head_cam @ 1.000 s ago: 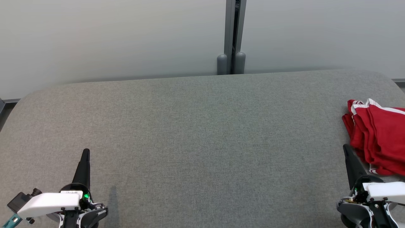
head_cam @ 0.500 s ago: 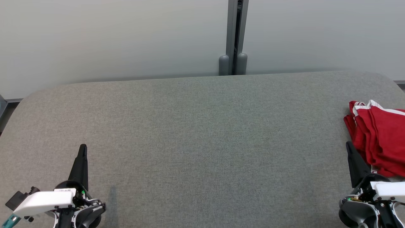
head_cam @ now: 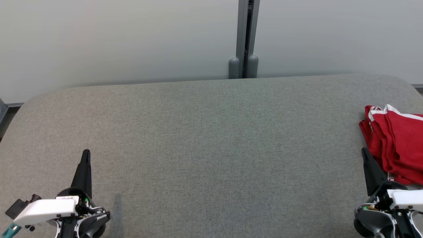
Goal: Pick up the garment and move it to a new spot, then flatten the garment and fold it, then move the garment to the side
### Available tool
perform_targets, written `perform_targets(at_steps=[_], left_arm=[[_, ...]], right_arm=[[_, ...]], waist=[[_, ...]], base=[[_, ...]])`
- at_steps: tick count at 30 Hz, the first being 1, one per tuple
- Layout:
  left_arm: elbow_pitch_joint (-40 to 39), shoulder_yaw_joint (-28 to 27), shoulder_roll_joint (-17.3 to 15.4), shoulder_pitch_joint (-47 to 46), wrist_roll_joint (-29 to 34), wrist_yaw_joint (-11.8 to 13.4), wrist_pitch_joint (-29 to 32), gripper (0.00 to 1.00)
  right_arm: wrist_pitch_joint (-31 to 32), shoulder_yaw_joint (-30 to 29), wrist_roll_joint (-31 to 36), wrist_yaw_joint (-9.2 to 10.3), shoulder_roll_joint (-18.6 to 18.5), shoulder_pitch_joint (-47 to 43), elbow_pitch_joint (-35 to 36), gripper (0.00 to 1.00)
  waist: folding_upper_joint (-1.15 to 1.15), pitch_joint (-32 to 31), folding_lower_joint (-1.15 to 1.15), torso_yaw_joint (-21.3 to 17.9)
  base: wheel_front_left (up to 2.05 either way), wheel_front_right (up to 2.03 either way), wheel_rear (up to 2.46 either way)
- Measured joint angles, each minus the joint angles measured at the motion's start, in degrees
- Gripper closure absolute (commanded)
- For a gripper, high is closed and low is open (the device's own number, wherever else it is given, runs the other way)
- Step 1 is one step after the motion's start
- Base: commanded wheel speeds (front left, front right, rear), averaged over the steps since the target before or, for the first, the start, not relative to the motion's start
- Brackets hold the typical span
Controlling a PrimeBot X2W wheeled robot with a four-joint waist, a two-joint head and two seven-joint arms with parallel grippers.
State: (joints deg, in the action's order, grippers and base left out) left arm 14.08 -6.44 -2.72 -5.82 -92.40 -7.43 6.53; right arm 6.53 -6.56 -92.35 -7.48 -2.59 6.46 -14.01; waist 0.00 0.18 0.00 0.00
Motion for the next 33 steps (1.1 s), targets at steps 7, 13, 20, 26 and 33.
perform_targets(at_steps=[7,13,20,26,33], left_arm=[[0.0,0.0,0.0,0.0,0.0,0.0,0.0,1.00],[0.0,0.0,0.0,0.0,0.0,0.0,0.0,1.00],[0.0,0.0,0.0,0.0,0.0,0.0,0.0,1.00],[0.0,0.0,0.0,0.0,0.0,0.0,0.0,1.00],[0.0,0.0,0.0,0.0,0.0,0.0,0.0,1.00]], right_arm=[[0.0,0.0,0.0,0.00,0.0,0.0,0.0,1.00],[0.0,0.0,0.0,0.00,0.0,0.0,0.0,1.00],[0.0,0.0,0.0,0.00,0.0,0.0,0.0,1.00],[0.0,0.0,0.0,0.00,0.0,0.0,0.0,1.00],[0.0,0.0,0.0,0.00,0.0,0.0,0.0,1.00]], waist=[[0.00,0.0,0.00,0.0],[0.00,0.0,0.00,0.0],[0.00,0.0,0.00,0.0],[0.00,0.0,0.00,0.0],[0.00,0.0,0.00,0.0]], base=[[0.00,0.00,0.00],[0.00,0.00,0.00],[0.00,0.00,0.00],[0.00,0.00,0.00],[0.00,0.00,0.00]])
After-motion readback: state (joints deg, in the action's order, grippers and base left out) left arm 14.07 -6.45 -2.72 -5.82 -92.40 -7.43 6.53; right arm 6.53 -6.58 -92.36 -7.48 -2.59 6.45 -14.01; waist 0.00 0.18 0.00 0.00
